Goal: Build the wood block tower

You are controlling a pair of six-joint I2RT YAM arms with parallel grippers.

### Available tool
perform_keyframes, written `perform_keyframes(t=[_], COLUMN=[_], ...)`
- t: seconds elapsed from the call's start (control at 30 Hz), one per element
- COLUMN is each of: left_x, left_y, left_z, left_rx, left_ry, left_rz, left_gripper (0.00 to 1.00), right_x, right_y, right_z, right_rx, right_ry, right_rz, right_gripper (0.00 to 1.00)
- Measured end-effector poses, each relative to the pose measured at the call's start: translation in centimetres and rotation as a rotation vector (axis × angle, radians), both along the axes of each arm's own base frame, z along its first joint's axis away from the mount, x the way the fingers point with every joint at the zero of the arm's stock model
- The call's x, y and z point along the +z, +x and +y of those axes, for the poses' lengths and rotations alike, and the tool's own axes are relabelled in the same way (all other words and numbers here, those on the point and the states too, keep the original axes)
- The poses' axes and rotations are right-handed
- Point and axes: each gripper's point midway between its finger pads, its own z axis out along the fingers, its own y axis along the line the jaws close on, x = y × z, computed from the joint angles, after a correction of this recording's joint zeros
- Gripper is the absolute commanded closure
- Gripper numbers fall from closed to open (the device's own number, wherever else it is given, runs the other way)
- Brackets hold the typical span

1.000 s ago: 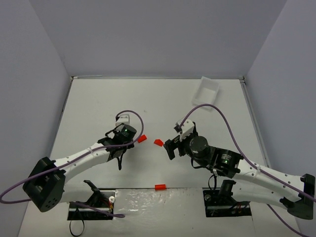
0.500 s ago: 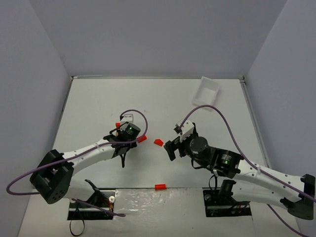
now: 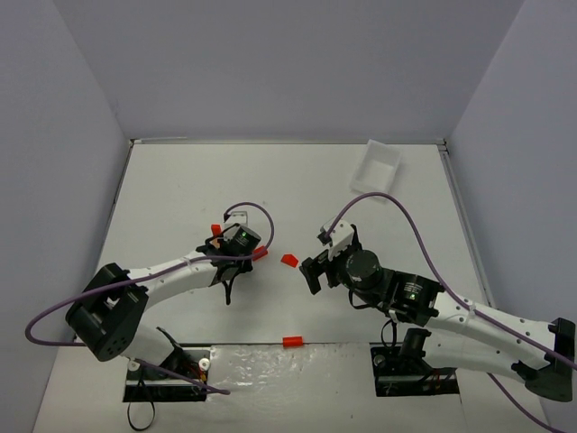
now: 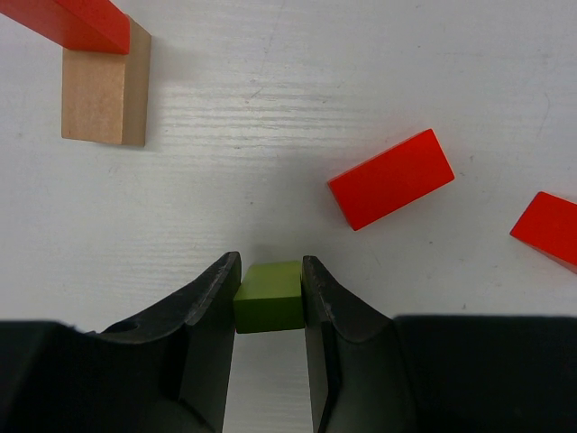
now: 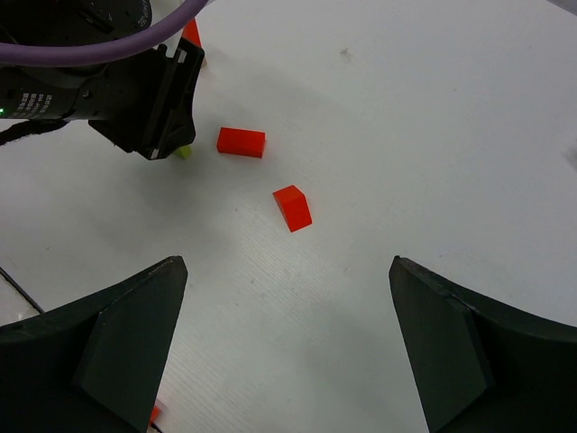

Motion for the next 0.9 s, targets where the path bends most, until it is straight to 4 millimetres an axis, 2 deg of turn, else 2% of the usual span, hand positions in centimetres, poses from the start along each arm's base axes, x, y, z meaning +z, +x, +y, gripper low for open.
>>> perform_keyframes(t=[0.67,0.9], left_x=[0.0,1.3], left_y=[-0.3,-0.2], left_z=[0.3,0.6], left_rx=[0.031,0.056], left_ry=[-0.003,0.004], left_rz=[0.012,0.011], left_gripper=[0.55,0.52], right_x=[-0.4,-0.5], right_y=[0.1,0.1], right_z=[-0.2,-0.2], right_rx=[-0.006,-0.004], right_ry=[-0.009,-0.008], right_rz=[0.005,0.005], right_gripper=[0.06,0.06])
